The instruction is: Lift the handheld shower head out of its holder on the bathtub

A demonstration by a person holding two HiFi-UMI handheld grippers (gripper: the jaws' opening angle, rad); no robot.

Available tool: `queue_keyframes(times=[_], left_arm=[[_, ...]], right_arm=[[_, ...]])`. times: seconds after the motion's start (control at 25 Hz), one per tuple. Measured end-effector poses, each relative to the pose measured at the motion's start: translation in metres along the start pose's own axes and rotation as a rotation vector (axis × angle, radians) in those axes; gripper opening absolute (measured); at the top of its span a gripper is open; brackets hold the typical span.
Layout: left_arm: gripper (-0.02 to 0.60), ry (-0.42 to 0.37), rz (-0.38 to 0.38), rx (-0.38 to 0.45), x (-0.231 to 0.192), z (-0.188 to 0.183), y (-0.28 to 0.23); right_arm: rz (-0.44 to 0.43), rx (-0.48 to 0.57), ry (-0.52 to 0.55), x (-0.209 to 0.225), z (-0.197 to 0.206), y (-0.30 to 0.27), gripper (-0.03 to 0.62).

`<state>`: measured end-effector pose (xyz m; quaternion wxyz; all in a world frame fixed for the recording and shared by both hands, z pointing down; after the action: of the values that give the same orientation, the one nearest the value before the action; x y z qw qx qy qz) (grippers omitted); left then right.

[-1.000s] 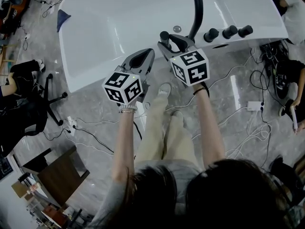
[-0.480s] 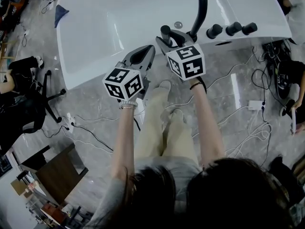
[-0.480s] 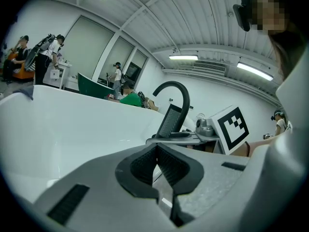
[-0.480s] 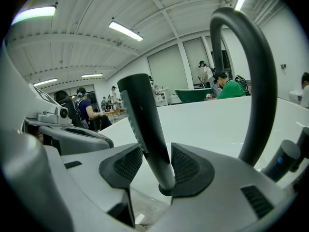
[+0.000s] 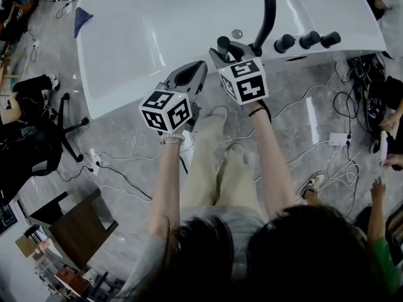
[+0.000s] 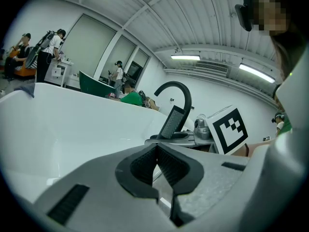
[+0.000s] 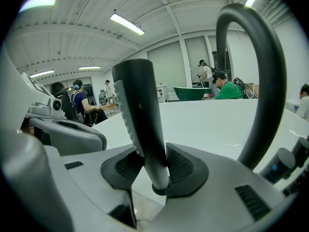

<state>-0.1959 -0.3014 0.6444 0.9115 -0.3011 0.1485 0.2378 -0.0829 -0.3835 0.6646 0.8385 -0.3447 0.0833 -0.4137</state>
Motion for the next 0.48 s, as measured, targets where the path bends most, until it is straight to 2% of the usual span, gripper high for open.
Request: queue_keyframes(times=[0.2, 0.48], left_arm=[[0.006, 0.026, 0.002, -0.003, 0.005, -0.001, 0.007], [0.006, 0.039, 0.002, 0.005, 0.019, -0.013, 0.022]], right_arm=[[0.045, -0.006, -0.012, -0.006, -0.003, 0.008, 0.133], [0.052, 0.006, -0.018, -0.012, -0.021, 0.034, 0.132]])
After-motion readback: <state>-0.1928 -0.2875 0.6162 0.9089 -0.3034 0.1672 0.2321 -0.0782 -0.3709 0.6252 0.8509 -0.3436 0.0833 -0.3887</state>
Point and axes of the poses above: the fingertips, and each gripper's own axes: y backward along the fingers, x to its right, z out of its underside, the point moved 8 cm from there along y, backward along the fingers, and after that the axes turned 9 degrees about -x, right-handed, at the moved point
